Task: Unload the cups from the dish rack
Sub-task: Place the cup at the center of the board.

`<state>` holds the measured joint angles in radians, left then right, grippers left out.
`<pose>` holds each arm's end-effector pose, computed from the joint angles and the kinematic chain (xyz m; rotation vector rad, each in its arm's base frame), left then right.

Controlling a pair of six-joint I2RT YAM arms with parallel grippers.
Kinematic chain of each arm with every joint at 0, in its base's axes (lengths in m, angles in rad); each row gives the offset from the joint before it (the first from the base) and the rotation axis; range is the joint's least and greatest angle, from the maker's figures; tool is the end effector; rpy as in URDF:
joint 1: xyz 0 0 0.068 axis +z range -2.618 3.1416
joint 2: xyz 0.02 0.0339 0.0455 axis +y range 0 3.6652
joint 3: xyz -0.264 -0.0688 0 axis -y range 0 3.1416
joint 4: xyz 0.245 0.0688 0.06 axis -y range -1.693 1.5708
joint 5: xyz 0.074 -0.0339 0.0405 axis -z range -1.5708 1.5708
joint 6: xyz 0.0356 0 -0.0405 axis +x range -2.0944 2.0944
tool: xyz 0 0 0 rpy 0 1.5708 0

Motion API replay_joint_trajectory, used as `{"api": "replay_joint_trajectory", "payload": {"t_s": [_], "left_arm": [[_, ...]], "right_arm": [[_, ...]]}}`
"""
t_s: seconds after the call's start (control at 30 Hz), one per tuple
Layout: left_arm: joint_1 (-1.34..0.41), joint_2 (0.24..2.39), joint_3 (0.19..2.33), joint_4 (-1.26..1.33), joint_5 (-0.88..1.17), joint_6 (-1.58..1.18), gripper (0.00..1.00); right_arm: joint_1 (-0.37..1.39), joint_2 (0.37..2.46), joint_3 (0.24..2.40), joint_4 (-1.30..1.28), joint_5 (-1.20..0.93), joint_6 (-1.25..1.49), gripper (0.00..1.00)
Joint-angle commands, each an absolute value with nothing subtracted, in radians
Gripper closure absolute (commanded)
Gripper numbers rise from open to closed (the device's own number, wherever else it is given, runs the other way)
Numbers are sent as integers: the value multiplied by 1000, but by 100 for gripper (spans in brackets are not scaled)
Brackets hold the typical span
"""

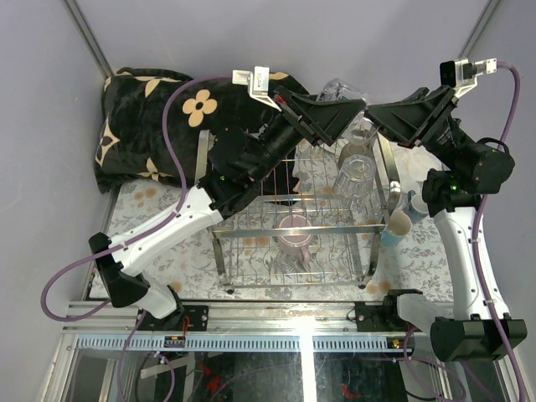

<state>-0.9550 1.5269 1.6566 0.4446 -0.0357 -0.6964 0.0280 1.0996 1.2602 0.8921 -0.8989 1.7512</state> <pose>0.1949 -0.2732 0.5280 0.1067 1.1023 -1.4821 0.1792 0.0329 0.5307 -0.2420 1.1534 1.8358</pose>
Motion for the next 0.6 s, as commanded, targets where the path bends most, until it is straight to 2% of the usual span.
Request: {"api": "replay_joint_trajectory", "payload": {"t_s": [0.0, 0.03, 0.13, 0.2, 0.27, 0.3, 0.33, 0.4, 0.43, 0.57], "left_arm": [[-969, 1537, 1700, 534, -17, -722, 100], [-971, 1537, 1697, 538, -19, -719, 100], [-974, 1533, 1694, 537, -27, -709, 100], [-975, 1530, 1695, 535, -27, -706, 100], [-974, 1530, 1695, 534, -27, -706, 99], [-974, 1526, 1694, 532, -29, -702, 96], [-974, 1521, 1691, 528, -33, -698, 87], [-973, 1505, 1681, 522, -46, -682, 64], [-973, 1495, 1678, 516, -51, -668, 57], [-966, 1448, 1673, 461, -70, -609, 39]], "right_arm": [[44, 1091, 1275, 981, -872, 1769, 57], [44, 1091, 1273, 985, -870, 1769, 62], [46, 1090, 1270, 990, -869, 1770, 88], [45, 1088, 1267, 985, -865, 1768, 100], [46, 1086, 1261, 981, -860, 1765, 100], [46, 1085, 1259, 980, -857, 1764, 100], [46, 1083, 1257, 978, -854, 1765, 100], [46, 1082, 1256, 968, -850, 1757, 100], [46, 1081, 1259, 956, -852, 1748, 100], [45, 1072, 1268, 866, -856, 1686, 100]]}}
